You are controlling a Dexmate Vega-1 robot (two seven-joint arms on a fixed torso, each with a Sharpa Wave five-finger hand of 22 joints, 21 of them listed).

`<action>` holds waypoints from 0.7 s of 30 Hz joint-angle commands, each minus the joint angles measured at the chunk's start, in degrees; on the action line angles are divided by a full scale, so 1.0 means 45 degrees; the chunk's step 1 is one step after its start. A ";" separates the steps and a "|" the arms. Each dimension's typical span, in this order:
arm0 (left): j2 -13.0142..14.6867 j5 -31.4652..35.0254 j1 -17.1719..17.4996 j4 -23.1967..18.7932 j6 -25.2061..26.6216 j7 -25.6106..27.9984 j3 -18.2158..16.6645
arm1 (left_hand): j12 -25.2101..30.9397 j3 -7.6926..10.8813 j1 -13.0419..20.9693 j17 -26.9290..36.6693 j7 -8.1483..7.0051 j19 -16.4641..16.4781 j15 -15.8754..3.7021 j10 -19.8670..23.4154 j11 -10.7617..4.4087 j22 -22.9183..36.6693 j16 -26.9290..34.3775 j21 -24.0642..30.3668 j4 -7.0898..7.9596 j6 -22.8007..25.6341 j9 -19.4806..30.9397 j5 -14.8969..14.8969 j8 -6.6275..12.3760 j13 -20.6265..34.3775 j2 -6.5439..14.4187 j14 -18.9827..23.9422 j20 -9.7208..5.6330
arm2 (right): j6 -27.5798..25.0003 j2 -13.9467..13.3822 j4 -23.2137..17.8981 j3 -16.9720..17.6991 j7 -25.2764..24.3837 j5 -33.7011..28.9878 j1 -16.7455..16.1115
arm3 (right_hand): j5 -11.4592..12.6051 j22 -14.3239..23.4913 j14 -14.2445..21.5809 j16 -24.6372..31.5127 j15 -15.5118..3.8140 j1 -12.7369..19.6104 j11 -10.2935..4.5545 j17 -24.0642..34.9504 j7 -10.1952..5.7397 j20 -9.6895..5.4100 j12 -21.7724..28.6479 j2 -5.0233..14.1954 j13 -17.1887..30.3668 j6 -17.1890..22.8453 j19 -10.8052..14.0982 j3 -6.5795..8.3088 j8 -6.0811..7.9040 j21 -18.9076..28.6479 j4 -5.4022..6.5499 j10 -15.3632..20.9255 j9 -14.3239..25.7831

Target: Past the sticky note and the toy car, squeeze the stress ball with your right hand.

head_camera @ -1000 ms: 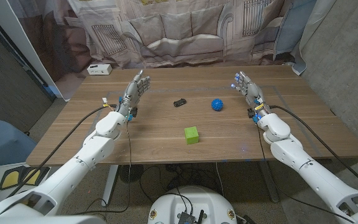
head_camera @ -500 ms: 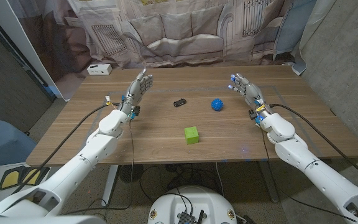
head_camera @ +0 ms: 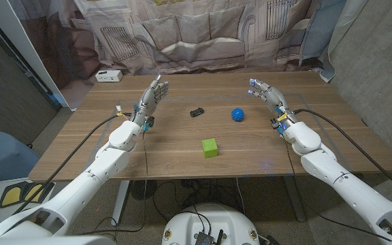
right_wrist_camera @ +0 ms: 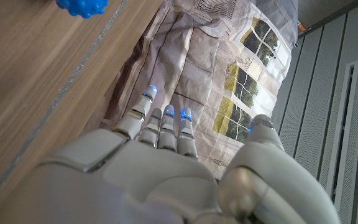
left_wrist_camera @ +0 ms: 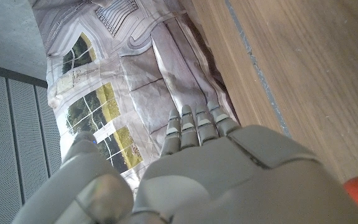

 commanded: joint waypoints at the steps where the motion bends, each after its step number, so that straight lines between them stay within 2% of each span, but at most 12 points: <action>1: 0.0641 0.0212 0.0772 -0.1143 -0.0132 0.0321 -0.0478 | 0.0031 -0.0007 0.0126 0.0043 -0.0028 0.0175 -0.0006 0.0197 -0.0028 0.0067 0.0016 -0.0058 -0.0096 0.0153 0.0018 0.0028 0.0036 0.0043 -0.0030 0.0161 -0.0095 | -0.0486 -0.0711 -0.1200 -0.0050 -0.2797 -0.4236 -0.0293 | 0.0016 0.0025 -0.0075 -0.0063 -0.0001 0.0253 0.0182 -0.0019 0.0224 -0.0129 -0.0163 0.0058 0.0021 -0.0208 -0.0025 0.0036 -0.0147 -0.0109 -0.0142 -0.0451 0.0025; 3: 0.0646 0.0248 0.0691 -0.1085 -0.0220 0.0215 -0.0468 | 0.0032 -0.0005 0.0135 0.0042 -0.0019 0.0169 0.0011 0.0221 0.0001 0.0067 0.0011 -0.0081 -0.0104 0.0158 0.0018 0.0028 0.0027 0.0043 -0.0024 0.0179 -0.0160 | -0.0742 -0.0820 -0.1501 0.0020 -0.3196 -0.4651 -0.0475 | 0.0020 0.0020 -0.0080 -0.0071 -0.0008 0.0318 0.0151 -0.0031 0.0134 -0.0158 -0.0223 0.0084 0.0025 -0.0525 0.0011 0.0058 -0.0278 -0.0125 -0.0161 -0.0624 0.0028; 7: 0.0626 0.0361 0.0536 -0.1006 -0.0296 0.0090 -0.0398 | 0.0020 -0.0002 0.0145 0.0042 -0.0005 0.0159 0.0012 0.0215 0.0014 0.0067 0.0000 -0.0107 -0.0113 0.0163 0.0019 0.0028 0.0018 0.0042 -0.0015 0.0183 -0.0173 | -0.0967 -0.0925 -0.1795 0.0088 -0.3581 -0.4957 -0.0724 | 0.0023 0.0019 -0.0065 -0.0069 -0.0002 0.0358 0.0160 -0.0039 0.0013 -0.0185 -0.0200 0.0093 0.0028 -0.0618 0.0069 0.0070 -0.0306 -0.0120 -0.0175 -0.0586 0.0030; 15: 0.0423 0.0355 0.0534 -0.0634 -0.0829 -0.0072 -0.0398 | -0.0026 0.0004 0.0167 0.0041 -0.0008 0.0104 0.0035 0.0155 0.0015 0.0067 -0.0031 -0.0179 -0.0133 0.0166 0.0020 0.0027 -0.0005 0.0042 0.0002 0.0178 -0.0164 | -0.2265 -0.1260 -0.3026 0.0248 -0.5012 -0.6695 -0.1353 | 0.0029 0.0017 -0.0062 -0.0077 -0.0053 0.0428 0.0101 -0.0054 0.0052 -0.0180 -0.0161 0.0102 0.0030 -0.0631 0.0076 0.0091 -0.0296 -0.0143 -0.0202 -0.0501 0.0032; 21: 0.0391 0.0306 0.0713 -0.0647 -0.1003 -0.0003 -0.0489 | -0.0021 0.0006 0.0181 0.0041 0.0001 0.0111 0.0035 0.0211 0.0049 0.0068 -0.0036 -0.0217 -0.0149 0.0188 0.0021 0.0025 -0.0016 0.0042 0.0014 0.0219 -0.0130 | -0.3377 -0.1572 -0.3786 0.0155 -0.5617 -0.8013 -0.1559 | 0.0041 0.0016 -0.0016 -0.0067 -0.0074 0.0527 0.0127 -0.0069 0.0166 -0.0195 -0.0129 0.0139 0.0032 -0.0611 0.0105 0.0135 -0.0277 -0.0151 -0.0236 -0.0421 0.0034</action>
